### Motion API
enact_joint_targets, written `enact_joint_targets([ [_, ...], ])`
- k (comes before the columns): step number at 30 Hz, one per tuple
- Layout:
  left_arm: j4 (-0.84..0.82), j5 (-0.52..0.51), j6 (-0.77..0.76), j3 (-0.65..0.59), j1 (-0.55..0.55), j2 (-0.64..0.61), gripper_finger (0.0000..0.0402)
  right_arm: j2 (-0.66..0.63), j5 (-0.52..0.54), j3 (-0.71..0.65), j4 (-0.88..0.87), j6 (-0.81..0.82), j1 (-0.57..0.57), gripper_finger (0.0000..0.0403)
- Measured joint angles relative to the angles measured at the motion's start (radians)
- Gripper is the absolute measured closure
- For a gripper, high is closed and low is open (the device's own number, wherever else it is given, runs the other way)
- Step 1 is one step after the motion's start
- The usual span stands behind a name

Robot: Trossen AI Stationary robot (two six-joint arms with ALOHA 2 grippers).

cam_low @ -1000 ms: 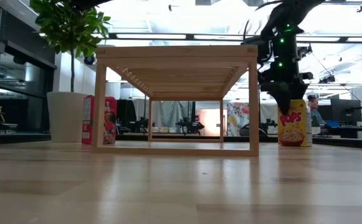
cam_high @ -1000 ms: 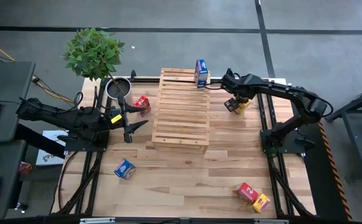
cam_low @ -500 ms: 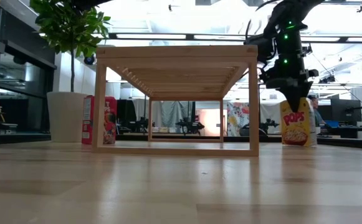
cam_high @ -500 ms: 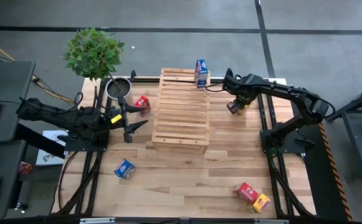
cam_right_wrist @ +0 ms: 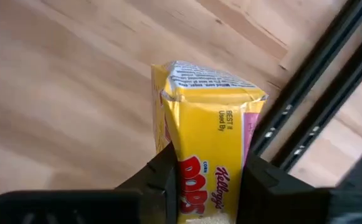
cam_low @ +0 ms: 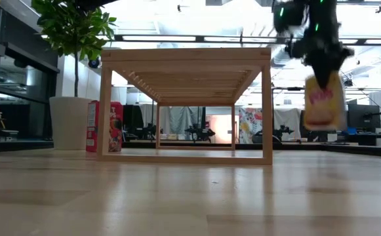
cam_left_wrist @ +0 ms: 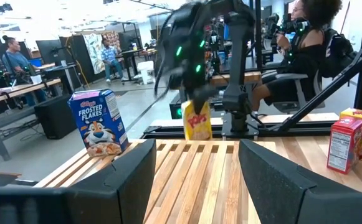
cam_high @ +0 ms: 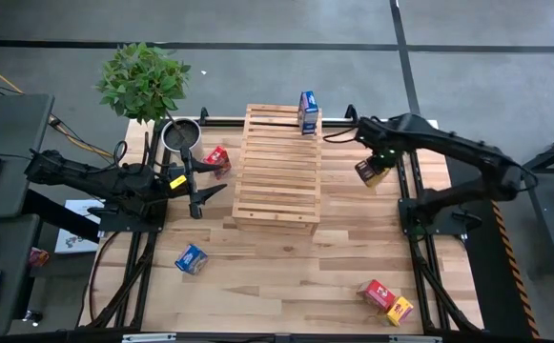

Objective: Stack cereal on shelf
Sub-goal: Put the top yellow cereal box on the shelf

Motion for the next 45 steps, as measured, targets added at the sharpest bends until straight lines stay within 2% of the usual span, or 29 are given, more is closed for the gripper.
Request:
enact_joint_targets([
  [4,0.003,0.0,0.0,0.0,0.0,0.0,0.0181,-0.068,-0.01,0.123,0.009,0.135,0.127,0.031],
  [7,0.003,0.0,0.0,0.0,0.0,0.0,0.0181,-0.067,0.031,0.236,0.037,0.211,0.234,0.031],
  [13,0.003,0.0,0.0,0.0,0.0,0.0,0.0181,0.073,0.128,0.483,0.079,0.221,0.374,0.031],
  [19,0.001,0.0,0.0,0.0,0.0,0.0,0.0181,0.307,0.231,0.724,-0.045,0.151,0.358,0.031],
  [24,0.0,0.0,0.0,0.0,0.0,0.0,0.0181,0.46,0.231,0.885,-0.053,0.042,0.322,0.031],
  [28,0.0,0.0,0.0,0.0,0.0,0.0,0.0181,0.551,0.227,0.991,-0.13,0.01,0.294,0.031],
  [31,0.0,0.0,0.0,0.0,0.0,0.0,0.0181,0.585,0.227,1.028,-0.155,0.011,0.28,0.031],
  [41,-0.001,0.0,0.0,0.0,0.0,0.0,0.0181,0.595,0.229,0.999,-0.157,0.049,0.257,0.031],
  [45,-0.001,0.0,0.0,0.0,0.0,0.0,0.0181,0.595,0.233,0.998,-0.147,0.059,0.249,0.0291],
])
